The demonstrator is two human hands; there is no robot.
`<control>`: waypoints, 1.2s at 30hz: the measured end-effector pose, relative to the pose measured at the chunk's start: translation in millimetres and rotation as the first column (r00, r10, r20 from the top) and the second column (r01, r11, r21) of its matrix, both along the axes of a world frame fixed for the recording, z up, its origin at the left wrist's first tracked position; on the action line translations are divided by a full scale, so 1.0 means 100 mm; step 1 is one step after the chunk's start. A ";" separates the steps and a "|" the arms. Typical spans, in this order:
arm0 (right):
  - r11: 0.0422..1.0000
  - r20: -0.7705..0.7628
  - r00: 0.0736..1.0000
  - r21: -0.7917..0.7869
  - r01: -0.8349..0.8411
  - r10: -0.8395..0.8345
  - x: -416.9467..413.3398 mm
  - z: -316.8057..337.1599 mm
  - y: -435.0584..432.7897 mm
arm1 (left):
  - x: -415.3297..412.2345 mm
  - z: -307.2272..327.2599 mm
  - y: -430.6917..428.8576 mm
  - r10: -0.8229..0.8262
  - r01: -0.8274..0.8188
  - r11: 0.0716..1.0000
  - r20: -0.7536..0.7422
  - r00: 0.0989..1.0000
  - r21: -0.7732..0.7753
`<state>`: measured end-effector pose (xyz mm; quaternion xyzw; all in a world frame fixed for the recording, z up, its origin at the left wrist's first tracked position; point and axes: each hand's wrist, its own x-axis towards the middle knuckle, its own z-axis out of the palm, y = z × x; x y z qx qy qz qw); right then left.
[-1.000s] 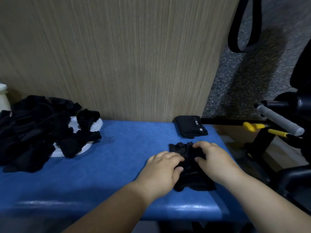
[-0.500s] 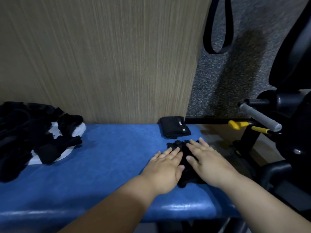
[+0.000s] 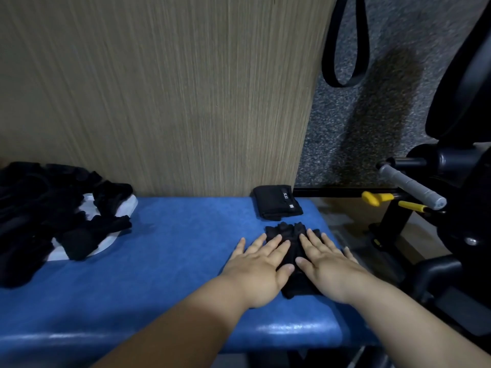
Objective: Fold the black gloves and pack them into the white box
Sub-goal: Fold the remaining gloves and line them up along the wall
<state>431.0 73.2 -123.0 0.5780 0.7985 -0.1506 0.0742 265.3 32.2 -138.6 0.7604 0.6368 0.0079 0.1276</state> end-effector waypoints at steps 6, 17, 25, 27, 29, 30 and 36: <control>0.981 -0.038 0.999 0.192 0.012 -0.005 -0.09 0.12 -0.01 | -0.07 0.03 -0.02 0.027 -0.029 0.999 0.084 0.996 0.016; 0.905 -0.465 0.836 0.418 -0.082 0.290 -1.03 0.30 -0.27 | -1.28 0.28 -0.60 0.361 -0.375 0.902 0.100 0.927 0.216; 0.943 -0.600 0.729 0.250 -0.219 0.328 -2.02 0.06 -0.45 | -2.09 0.19 -1.09 0.606 -0.698 0.666 0.353 0.713 0.265; 0.954 -0.648 0.700 0.202 -0.223 0.301 -2.24 0.02 -0.47 | -2.20 0.20 -1.17 0.618 -0.722 0.634 0.379 0.688 0.278; 0.966 -0.699 0.669 0.153 -0.206 0.254 -2.47 0.02 -0.49 | -2.32 0.20 -1.22 0.633 -0.741 0.601 0.386 0.671 0.300; 0.973 -0.723 0.654 0.124 -0.192 0.222 -2.58 0.03 -0.50 | -2.36 0.20 -1.24 0.640 -0.750 0.588 0.394 0.660 0.303; 0.984 -0.698 0.708 -0.022 -0.177 0.111 -3.08 0.07 -0.45 | -2.55 0.18 -1.26 0.621 -0.760 0.577 0.444 0.646 0.299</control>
